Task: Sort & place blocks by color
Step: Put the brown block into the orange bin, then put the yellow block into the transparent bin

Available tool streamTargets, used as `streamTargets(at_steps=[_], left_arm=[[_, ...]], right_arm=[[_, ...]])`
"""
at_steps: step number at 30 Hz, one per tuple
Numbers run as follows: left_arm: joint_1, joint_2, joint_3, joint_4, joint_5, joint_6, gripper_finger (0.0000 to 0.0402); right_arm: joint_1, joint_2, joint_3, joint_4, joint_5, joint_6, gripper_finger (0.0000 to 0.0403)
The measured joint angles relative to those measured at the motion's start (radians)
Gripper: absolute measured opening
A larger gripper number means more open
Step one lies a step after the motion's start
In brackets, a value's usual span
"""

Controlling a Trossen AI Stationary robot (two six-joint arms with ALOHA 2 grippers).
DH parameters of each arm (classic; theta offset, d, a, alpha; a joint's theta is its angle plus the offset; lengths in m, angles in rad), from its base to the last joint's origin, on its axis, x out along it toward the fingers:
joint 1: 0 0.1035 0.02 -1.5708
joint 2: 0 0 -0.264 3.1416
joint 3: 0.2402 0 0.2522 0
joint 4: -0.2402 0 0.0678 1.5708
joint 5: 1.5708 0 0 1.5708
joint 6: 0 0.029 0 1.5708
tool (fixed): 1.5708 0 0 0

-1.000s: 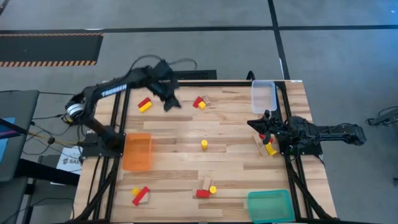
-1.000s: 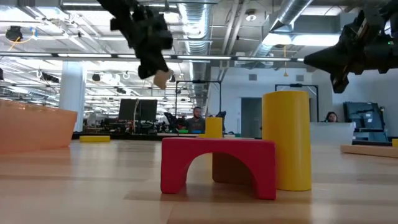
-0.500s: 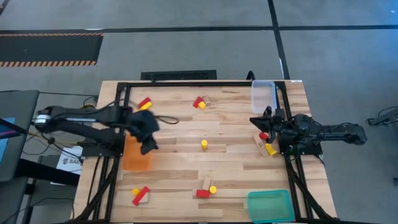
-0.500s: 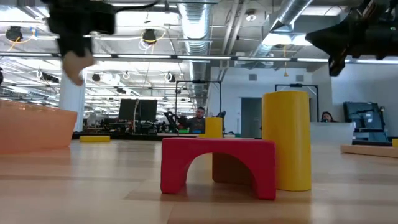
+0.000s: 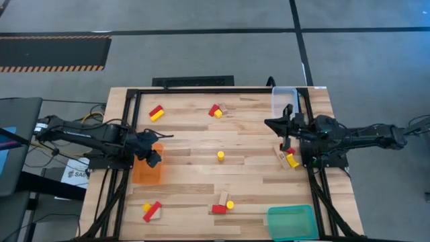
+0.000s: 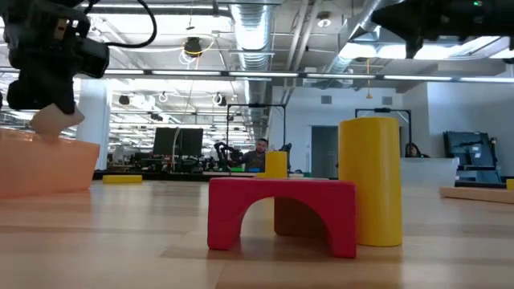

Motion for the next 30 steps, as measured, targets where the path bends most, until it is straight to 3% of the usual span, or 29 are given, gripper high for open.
streamTargets(at_steps=[5, 10, 21, 25, 30], left_arm=[[0.002, 0.007, 0.0, -0.153, -0.008, -0.059, 0.0032], [0.002, 0.035, -0.001, -0.145, 0.001, -0.054, 0.004], [0.003, 0.084, -0.002, -0.131, 0.074, 0.043, 0.017], [0.003, 0.078, 0.034, -0.131, 0.12, 0.088, 0.0199], [0.003, 0.076, 0.126, -0.115, 0.088, 0.132, 0.0213]], right_arm=[[0.002, 0.145, 0.079, 0.0, 0.0, 0.007, 0.0049], [0.002, 0.286, 0.165, -0.007, -0.006, 0.033, 0.0049], [0.0, 0.496, 0.308, -0.043, -0.025, 0.026, 0.0049], [0.001, 0.54, 0.348, -0.084, -0.026, 0.02, 0.005], [0.01, 0.586, 0.395, -0.101, -0.028, -0.026, 0.0062]])
